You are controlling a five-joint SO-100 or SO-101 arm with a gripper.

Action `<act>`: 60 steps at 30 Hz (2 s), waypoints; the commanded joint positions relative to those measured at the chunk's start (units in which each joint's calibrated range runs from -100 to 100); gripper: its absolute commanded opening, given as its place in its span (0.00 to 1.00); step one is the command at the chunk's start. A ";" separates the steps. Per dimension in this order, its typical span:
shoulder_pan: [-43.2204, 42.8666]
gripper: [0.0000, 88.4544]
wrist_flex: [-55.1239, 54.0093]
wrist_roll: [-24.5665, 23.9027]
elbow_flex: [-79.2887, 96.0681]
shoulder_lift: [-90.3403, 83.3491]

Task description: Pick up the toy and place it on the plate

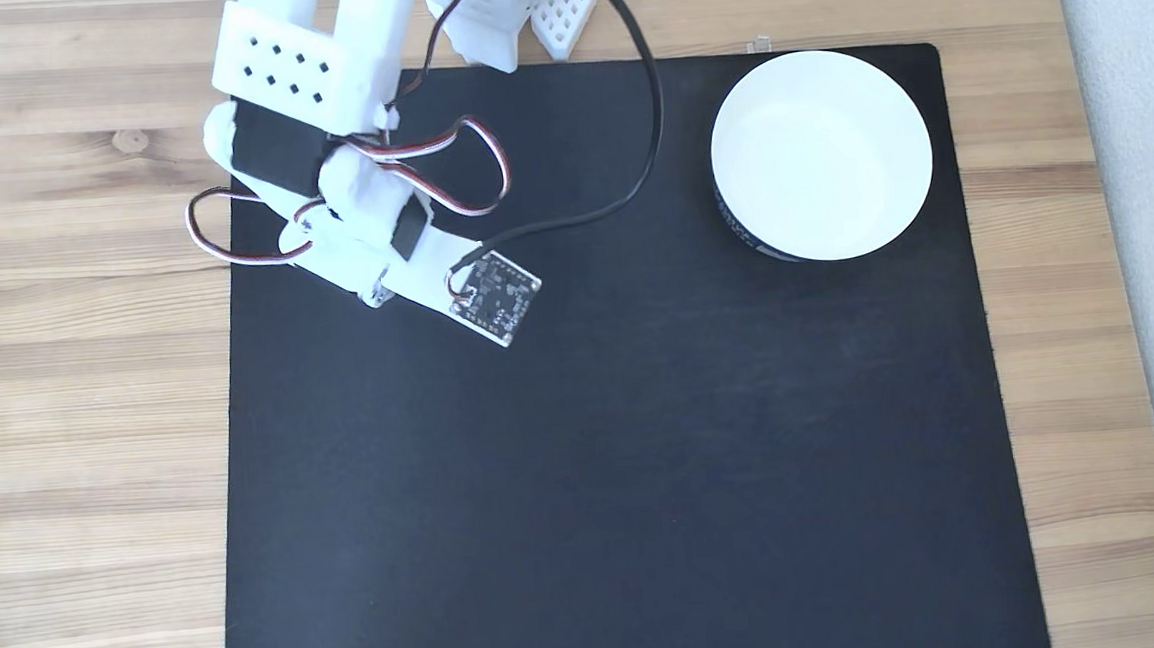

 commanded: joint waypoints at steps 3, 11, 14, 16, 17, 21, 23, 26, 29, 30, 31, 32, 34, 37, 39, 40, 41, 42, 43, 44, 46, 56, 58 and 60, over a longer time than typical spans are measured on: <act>-5.82 0.03 0.48 0.02 -7.51 -9.37; -21.63 0.03 -6.97 -5.62 -14.00 -30.30; -27.99 0.03 -7.39 -11.99 -11.66 -36.97; -31.92 0.03 -8.24 -14.13 -9.49 -40.64; -34.51 0.03 -9.51 -14.91 -7.51 -42.64; -44.05 0.03 -18.91 -18.72 3.84 -51.31; -49.48 0.03 -25.94 -22.63 13.40 -57.56; -53.25 0.03 -31.95 -24.51 22.05 -62.15; -58.43 0.03 -39.99 -24.83 36.83 -68.40; -59.35 0.03 -40.76 -24.83 39.54 -69.31; -60.44 0.03 -41.35 -24.83 42.42 -70.40; -61.28 0.03 -41.43 -24.83 44.67 -71.23; -63.45 0.03 -41.52 -24.51 49.99 -72.65; -65.12 0.03 -42.03 -24.46 52.88 -71.98; -67.13 0.03 -42.20 -24.41 55.94 -71.90; -67.63 0.03 -42.20 -24.36 56.48 -71.90; -68.30 0.03 -42.20 -24.36 57.20 -71.90; -70.06 0.03 -42.20 -24.30 58.19 -71.90; -70.98 0.03 -42.20 -24.30 58.55 -71.90; -71.82 0.03 -41.86 -24.25 58.55 -71.90; -73.49 0.03 -41.43 -24.25 58.64 -71.90; -74.74 0.03 -41.35 -24.83 63.78 -72.82; -73.99 0.03 -41.35 -24.88 64.77 -72.82; -73.07 0.03 -41.43 -24.88 65.31 -72.82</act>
